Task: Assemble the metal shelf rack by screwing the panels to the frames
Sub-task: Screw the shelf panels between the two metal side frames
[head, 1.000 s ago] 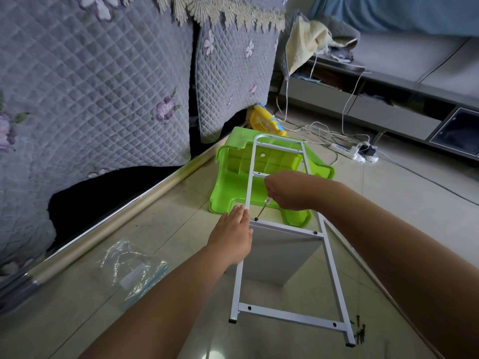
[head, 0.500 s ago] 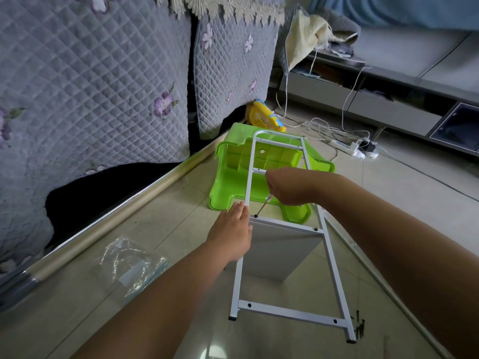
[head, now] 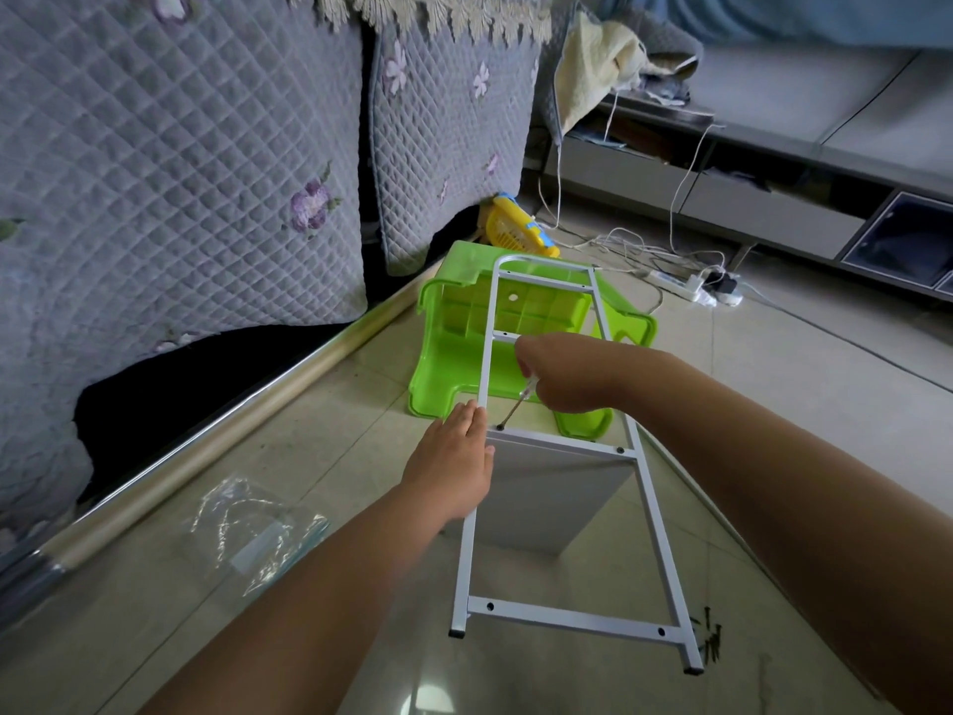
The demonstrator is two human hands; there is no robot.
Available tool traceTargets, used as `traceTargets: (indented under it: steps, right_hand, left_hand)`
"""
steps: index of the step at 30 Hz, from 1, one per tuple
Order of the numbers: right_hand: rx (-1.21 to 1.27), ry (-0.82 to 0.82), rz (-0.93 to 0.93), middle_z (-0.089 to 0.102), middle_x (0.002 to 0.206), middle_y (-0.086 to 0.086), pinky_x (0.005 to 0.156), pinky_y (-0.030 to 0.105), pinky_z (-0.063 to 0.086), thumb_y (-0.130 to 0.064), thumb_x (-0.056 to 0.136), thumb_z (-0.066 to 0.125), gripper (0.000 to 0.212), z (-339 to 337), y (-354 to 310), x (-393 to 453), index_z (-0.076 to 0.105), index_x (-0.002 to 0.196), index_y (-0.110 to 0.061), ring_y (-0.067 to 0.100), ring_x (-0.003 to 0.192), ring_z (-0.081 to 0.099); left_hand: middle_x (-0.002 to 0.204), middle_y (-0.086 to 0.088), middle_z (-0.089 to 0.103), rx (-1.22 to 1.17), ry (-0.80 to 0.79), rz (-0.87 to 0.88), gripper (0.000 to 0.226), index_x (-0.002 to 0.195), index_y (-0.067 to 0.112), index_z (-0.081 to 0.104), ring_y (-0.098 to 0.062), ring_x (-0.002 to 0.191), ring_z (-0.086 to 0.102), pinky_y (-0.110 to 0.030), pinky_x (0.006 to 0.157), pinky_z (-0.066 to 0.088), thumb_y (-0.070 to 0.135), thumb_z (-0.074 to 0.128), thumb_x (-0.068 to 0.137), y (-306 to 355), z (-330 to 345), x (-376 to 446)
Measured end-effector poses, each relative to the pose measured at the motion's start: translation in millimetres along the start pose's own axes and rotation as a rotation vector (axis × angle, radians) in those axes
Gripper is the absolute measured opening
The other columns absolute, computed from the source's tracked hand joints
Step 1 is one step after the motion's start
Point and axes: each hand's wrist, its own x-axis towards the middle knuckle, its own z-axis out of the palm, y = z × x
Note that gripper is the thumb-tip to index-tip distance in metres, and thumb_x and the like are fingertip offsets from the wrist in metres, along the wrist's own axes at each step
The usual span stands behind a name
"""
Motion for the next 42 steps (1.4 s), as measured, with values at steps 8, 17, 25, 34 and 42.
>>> traceTargets:
  steps: [8, 17, 25, 34, 42]
  right_hand:
    - [-0.130, 0.096, -0.037, 0.058, 0.116, 0.014, 0.070, 0.024, 0.035, -0.002, 0.092, 0.041, 0.031, -3.9, 5.1, -1.6, 0.055, 0.119, -0.004, 0.026, 0.107, 0.054]
    - [-0.111, -0.012, 0.079, 0.060, 0.081, 0.013, 0.065, 0.025, 0.038, -0.017, 0.097, 0.040, 0.029, -5.6, 5.5, 1.1, 0.057, 0.086, 0.003, 0.027, 0.084, 0.059]
    - [0.014, 0.012, 0.124, 0.054, 0.104, 0.015, 0.074, 0.030, 0.042, -0.012, 0.094, 0.040, 0.023, 5.4, 8.8, 6.0, 0.048, 0.110, 0.001, 0.029, 0.091, 0.055]
    - [-0.185, 0.098, -0.001, 0.060, 0.108, 0.013, 0.072, 0.029, 0.042, -0.017, 0.095, 0.040, 0.024, 5.2, -0.9, 2.0, 0.059, 0.104, -0.005, 0.030, 0.100, 0.056]
    - [0.226, -0.088, 0.325, 0.044, 0.030, 0.001, 0.042, 0.020, 0.031, -0.004, 0.093, 0.037, 0.035, -6.6, -2.5, 0.2, 0.045, 0.059, -0.004, 0.015, 0.047, 0.038]
  left_hand:
    - [0.158, -0.006, 0.001, -0.012, 0.001, 0.003, 0.053, 0.149, 0.006, 0.004, -0.018, 0.145, 0.001, -0.030, 0.116, 0.006, 0.025, 0.022, 0.103, -0.5, 1.1, 0.3]
    - [0.158, -0.007, 0.001, -0.011, 0.004, 0.006, 0.053, 0.149, 0.005, 0.005, -0.018, 0.145, 0.001, -0.031, 0.116, 0.007, 0.024, 0.022, 0.103, -1.9, 3.6, 2.0]
    - [0.158, -0.008, 0.001, 0.024, -0.001, 0.005, 0.054, 0.149, 0.004, 0.005, -0.020, 0.145, 0.002, -0.031, 0.116, 0.008, 0.024, 0.023, 0.102, -0.6, 0.6, 3.8]
    - [0.158, -0.007, 0.003, -0.059, 0.011, -0.007, 0.052, 0.149, 0.006, 0.006, -0.019, 0.145, 0.004, -0.030, 0.115, 0.010, 0.024, 0.022, 0.103, 0.1, 1.6, 0.0]
    - [0.158, -0.006, 0.003, -0.073, 0.013, -0.010, 0.053, 0.149, 0.007, 0.006, -0.019, 0.144, 0.007, -0.030, 0.114, 0.012, 0.025, 0.023, 0.103, -0.3, 4.7, -4.8]
